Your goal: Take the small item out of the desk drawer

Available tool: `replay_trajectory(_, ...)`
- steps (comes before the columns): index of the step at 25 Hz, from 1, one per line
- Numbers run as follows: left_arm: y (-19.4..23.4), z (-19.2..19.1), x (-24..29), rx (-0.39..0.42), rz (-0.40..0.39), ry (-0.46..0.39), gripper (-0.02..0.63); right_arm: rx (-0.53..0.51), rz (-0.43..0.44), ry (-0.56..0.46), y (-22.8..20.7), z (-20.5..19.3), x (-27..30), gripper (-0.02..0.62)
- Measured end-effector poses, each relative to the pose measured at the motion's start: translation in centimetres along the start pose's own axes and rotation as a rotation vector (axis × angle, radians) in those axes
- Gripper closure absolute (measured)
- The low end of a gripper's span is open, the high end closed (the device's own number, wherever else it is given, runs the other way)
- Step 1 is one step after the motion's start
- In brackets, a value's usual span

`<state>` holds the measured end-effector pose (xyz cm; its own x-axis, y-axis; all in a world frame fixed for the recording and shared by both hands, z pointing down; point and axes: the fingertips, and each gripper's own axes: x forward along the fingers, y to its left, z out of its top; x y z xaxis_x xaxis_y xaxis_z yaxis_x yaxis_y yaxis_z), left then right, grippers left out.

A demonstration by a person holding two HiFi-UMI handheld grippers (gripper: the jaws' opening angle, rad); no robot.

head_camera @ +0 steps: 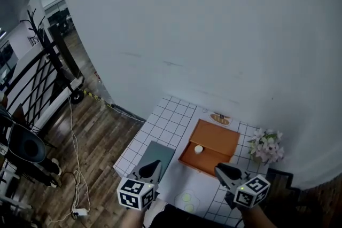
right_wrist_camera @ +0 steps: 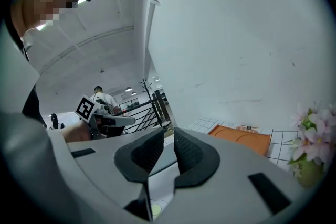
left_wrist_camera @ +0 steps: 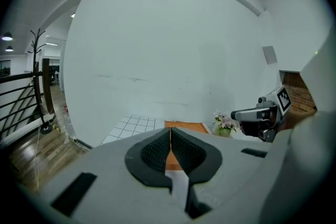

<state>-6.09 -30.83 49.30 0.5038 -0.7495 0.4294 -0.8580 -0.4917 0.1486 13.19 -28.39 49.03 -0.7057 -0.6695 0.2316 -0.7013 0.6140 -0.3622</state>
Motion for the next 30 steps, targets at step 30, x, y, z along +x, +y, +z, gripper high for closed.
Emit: replay_trajectory(30,-2.7,-6.6,15.5,0.164,-0.262,0.184,0.489,0.061,-0.117,0.273,-9.0,-7.0,10.0,0.437)
